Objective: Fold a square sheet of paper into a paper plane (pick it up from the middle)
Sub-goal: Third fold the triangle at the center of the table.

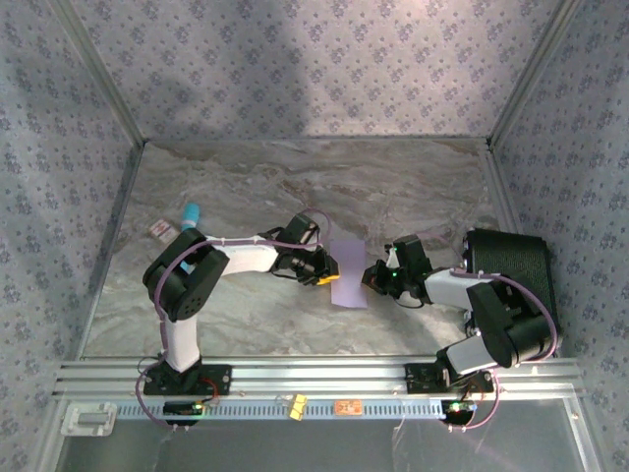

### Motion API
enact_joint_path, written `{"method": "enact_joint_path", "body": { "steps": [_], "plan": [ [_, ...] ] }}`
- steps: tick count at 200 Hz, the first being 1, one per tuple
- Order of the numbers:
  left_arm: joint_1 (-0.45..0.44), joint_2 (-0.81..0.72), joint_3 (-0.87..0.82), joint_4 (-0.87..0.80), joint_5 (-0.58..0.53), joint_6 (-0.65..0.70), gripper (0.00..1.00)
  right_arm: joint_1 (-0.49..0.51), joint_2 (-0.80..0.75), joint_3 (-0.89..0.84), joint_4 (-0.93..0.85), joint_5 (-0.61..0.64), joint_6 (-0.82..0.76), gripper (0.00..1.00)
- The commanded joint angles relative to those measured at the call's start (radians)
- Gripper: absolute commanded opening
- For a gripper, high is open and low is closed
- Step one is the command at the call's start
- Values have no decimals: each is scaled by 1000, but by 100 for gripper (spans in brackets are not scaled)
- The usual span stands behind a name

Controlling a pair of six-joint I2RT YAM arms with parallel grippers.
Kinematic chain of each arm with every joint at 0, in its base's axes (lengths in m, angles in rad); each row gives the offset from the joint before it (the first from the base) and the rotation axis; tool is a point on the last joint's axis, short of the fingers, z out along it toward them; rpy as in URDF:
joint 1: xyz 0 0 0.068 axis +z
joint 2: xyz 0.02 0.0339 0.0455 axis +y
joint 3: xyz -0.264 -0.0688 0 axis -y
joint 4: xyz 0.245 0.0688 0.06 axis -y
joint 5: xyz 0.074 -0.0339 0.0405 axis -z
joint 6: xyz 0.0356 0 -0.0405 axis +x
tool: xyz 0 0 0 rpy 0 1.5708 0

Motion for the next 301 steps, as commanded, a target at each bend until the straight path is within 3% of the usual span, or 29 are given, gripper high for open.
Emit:
{"method": "enact_joint_path", "body": {
  "steps": [1, 39, 97, 125, 161, 211, 301],
  "plan": [
    [-4, 5, 2, -16, -6, -1, 15, -6, -4, -23, -27, -18, -3, 10],
    [25, -19, -4, -56, -27, 10, 4, 14, -48, 5, -25, -48, -57, 20],
    [97, -108, -58, -102, -5, 11, 3, 107, -201, 112, -218, 40, -255, 47],
    [111, -146, -73, -117, 2, 17, 3, 226, -223, 165, -277, 192, -366, 50],
    [118, -170, -89, -118, 11, 9, 4, 459, -283, 116, -127, 448, -581, 55],
    [129, -176, -88, -114, 18, 9, 4, 690, -190, 118, -20, 758, -784, 57],
    [131, -171, -93, -96, 21, 2, 5, 841, 62, 185, 34, 1023, -892, 61]
  ]
}}
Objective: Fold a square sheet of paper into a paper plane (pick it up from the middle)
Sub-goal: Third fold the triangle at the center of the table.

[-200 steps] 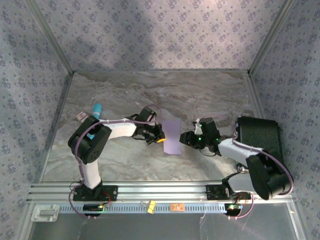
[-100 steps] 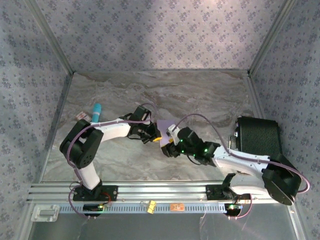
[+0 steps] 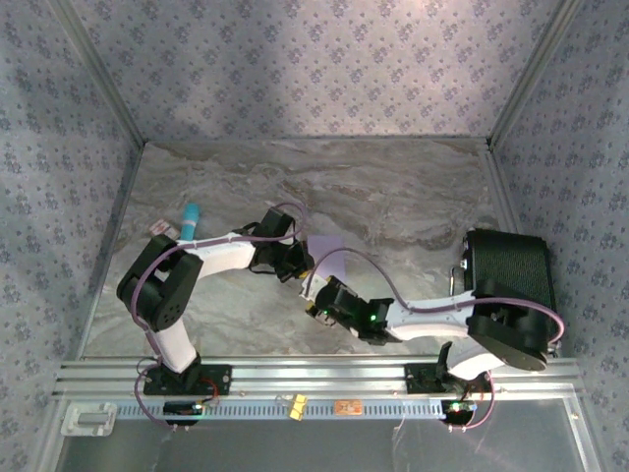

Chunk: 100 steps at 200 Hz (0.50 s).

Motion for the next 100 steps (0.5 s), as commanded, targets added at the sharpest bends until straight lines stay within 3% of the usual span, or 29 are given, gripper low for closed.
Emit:
{"method": "enact_joint_path", "body": {
  "steps": [1, 100],
  "plan": [
    [5, -30, -5, 2, 19, 5, 5, 20, 55, 47, 10, 113, -44, 61],
    [6, -30, -4, 9, 20, 1, 5, 37, 56, 29, 15, 127, 34, 33]
  ]
}}
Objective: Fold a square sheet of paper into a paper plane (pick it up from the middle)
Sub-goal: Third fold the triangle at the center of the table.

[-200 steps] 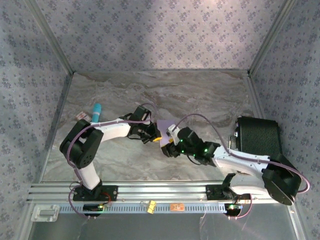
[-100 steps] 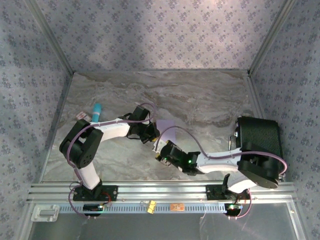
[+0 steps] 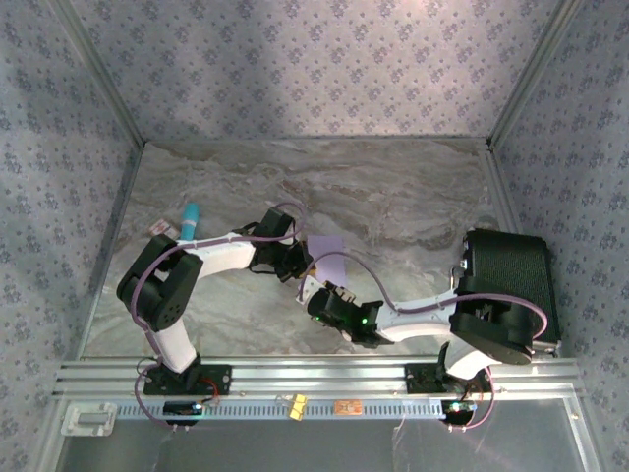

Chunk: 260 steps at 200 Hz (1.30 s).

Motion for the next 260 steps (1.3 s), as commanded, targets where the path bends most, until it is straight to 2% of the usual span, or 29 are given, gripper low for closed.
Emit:
{"method": "enact_joint_path", "body": {
  "steps": [1, 48, 92, 130, 164, 182, 260],
  "plan": [
    [6, -30, -4, 8, 20, 1, 5, 5, -15, 6, 9, 19, 40, 33],
    [5, -37, -15, 11, 14, 0, 6, 1, -46, -7, 1, 7, 63, 19],
    [7, -42, -22, 15, 8, -3, 7, -16, -81, -26, -11, -11, 96, 11],
    [7, -46, -21, 18, 9, -5, 8, -19, -83, -27, -22, -14, 99, 10],
    [6, -49, -22, 16, 12, -6, 7, -21, -72, -25, -15, -35, 103, 25],
    [5, -54, -21, 12, 8, -6, 8, -23, -56, -17, -24, -29, 104, 26],
    [6, -60, -26, 1, 6, 1, 10, -22, -56, -8, 0, -16, 92, 8]
  ]
}}
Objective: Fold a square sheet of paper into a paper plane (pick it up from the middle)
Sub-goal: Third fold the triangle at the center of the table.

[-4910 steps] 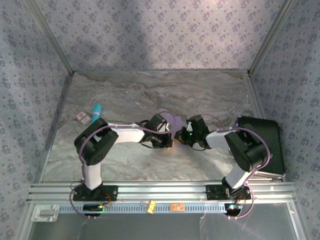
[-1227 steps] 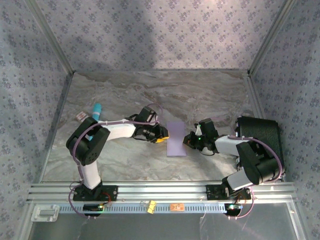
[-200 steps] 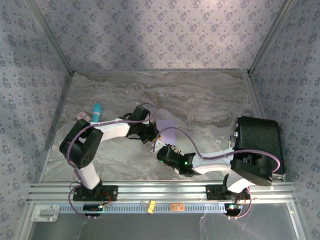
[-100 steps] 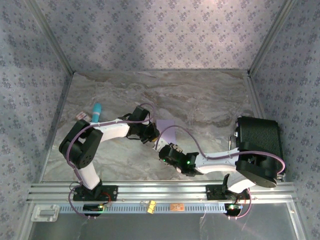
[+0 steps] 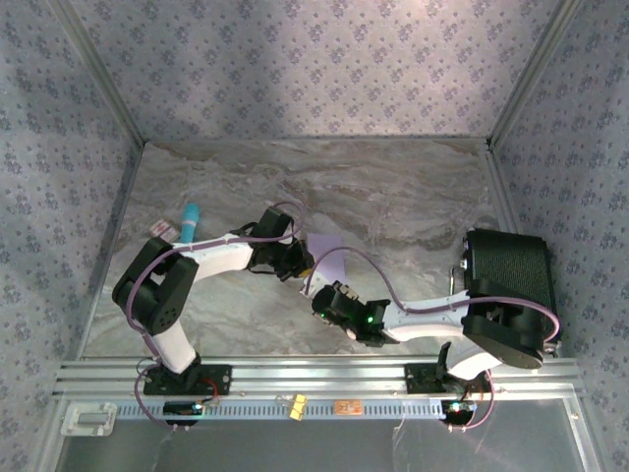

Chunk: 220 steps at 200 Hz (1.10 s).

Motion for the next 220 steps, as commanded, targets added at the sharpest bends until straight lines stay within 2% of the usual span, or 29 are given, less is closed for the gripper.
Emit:
{"method": "enact_joint_path", "body": {
  "steps": [1, 37, 61, 83, 105, 125, 150, 188, 220],
  "plan": [
    [7, -28, -11, -12, 6, 2, 10, -6, 5, 8, 8, 10, 3, 8],
    [6, -41, -7, -30, -6, 15, 22, -18, 6, 9, 10, -28, 26, 3],
    [11, -69, 18, -90, -30, 39, 33, -50, 3, 12, -18, -101, 72, 1],
    [29, -101, 54, -175, -52, 81, 43, -100, -21, 0, -11, -224, 122, 1],
    [62, -126, 86, -216, -43, 141, 47, -177, -57, -34, 21, -400, 178, 1],
    [96, -120, 111, -200, 2, 160, 46, -251, -82, -48, 35, -561, 235, 1],
    [113, -72, 197, -217, 29, 201, 45, -314, -97, -36, 2, -693, 261, 1],
    [112, 72, 327, -247, 101, 256, 36, -373, -90, -8, -66, -805, 283, 1],
    [94, 165, 385, -253, 122, 288, 30, -383, -89, -17, -50, -851, 312, 1]
  ]
}}
